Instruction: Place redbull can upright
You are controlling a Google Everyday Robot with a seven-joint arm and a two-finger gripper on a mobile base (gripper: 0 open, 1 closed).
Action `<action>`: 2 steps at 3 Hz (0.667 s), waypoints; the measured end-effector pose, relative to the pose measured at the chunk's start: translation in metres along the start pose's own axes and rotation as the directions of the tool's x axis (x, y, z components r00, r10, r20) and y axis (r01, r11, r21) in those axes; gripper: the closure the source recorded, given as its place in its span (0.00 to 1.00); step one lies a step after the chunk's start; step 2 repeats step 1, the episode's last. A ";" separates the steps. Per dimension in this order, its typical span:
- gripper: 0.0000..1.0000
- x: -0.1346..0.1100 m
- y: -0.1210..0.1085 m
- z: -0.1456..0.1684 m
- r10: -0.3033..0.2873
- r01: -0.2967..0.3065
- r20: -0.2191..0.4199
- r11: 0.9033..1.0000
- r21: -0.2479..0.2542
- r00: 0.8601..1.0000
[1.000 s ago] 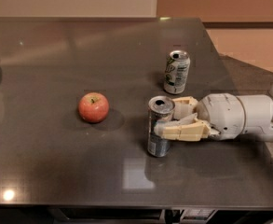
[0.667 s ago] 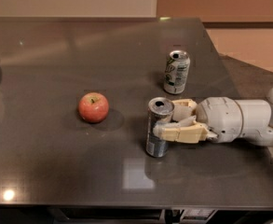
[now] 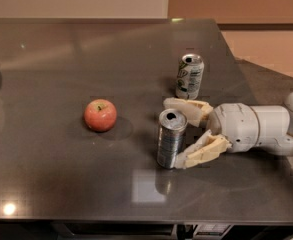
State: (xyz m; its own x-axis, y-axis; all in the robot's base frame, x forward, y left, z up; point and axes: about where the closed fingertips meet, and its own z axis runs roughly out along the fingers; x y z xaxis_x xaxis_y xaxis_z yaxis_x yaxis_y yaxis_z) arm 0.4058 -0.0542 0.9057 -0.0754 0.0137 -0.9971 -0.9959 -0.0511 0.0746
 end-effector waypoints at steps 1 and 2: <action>0.00 0.000 0.000 0.000 0.000 0.000 0.000 1.000 0.000 1.000; 0.00 0.000 0.000 0.000 0.000 0.000 0.000 1.000 0.000 1.000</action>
Offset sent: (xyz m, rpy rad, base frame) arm 0.0000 0.0000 0.0000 0.0000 0.0000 0.0000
